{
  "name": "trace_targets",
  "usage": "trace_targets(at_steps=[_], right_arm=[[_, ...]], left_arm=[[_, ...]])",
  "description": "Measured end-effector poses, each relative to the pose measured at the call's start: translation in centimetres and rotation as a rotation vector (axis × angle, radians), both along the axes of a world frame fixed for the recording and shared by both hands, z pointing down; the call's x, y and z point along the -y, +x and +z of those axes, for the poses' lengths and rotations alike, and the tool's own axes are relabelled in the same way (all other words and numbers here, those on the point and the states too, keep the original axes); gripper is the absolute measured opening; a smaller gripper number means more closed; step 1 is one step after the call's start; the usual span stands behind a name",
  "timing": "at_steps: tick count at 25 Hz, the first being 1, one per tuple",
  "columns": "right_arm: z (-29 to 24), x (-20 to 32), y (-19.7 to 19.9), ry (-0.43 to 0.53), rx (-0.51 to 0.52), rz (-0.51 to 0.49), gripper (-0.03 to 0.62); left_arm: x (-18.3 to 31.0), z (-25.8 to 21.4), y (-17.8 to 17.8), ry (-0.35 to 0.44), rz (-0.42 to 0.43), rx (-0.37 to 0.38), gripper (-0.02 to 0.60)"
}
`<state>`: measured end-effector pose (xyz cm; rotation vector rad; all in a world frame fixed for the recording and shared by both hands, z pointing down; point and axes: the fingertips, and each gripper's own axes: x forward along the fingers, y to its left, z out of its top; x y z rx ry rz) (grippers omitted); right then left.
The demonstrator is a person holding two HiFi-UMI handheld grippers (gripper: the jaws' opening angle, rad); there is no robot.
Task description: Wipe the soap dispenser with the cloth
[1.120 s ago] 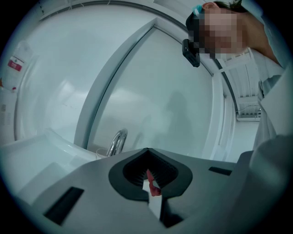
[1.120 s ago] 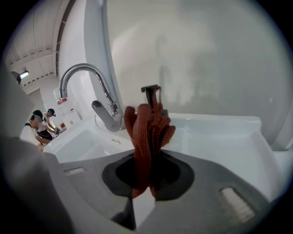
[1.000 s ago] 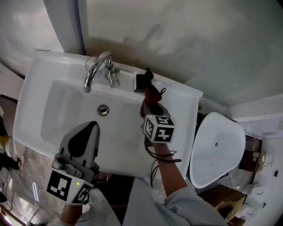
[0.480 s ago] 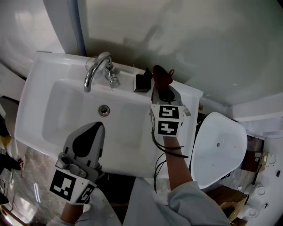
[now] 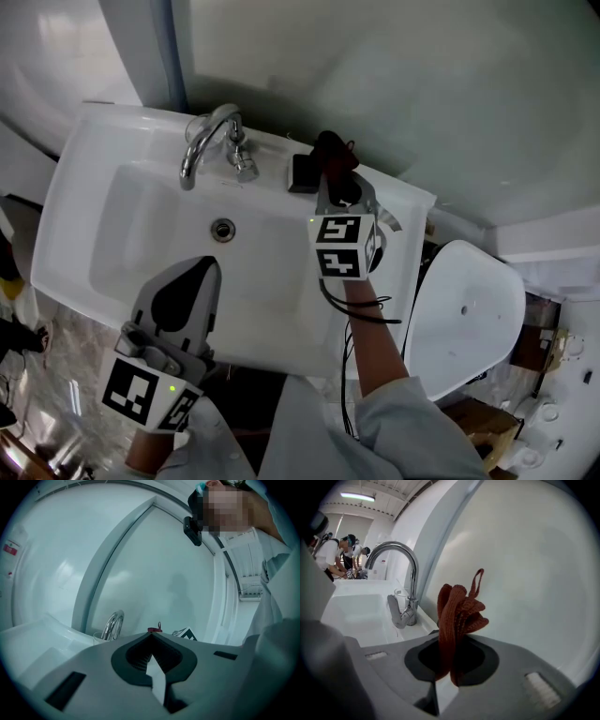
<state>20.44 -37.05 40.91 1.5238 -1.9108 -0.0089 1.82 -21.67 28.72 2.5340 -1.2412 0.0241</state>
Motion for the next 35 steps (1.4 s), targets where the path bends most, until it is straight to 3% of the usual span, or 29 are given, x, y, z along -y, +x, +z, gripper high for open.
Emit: trace_targets(at_steps=[14,20,29,35], right_arm=[[3.9,-2.2,-1.3,-0.078,0.039,-0.042,0.055],[6.2,-2.4,-1.9,-0.085,-0.045,-0.076,0.055],[8.6,-2.8,-2.3,-0.131,-0.041,-0.1,0.055],[11.3,-4.0,-2.0,-0.213,-0.037,-0.095,0.055]], left_arm=[[0.0,0.4,0.4,-0.004,-0.007,0.025,-0.003],[0.2,0.4,0.0,-0.002,-0.029,0.031,-0.003],[0.1,0.3,-0.2,0.003,-0.043,0.037,-0.003],[-0.3,0.4,-0.8,-0.017,-0.063,0.034,-0.003]])
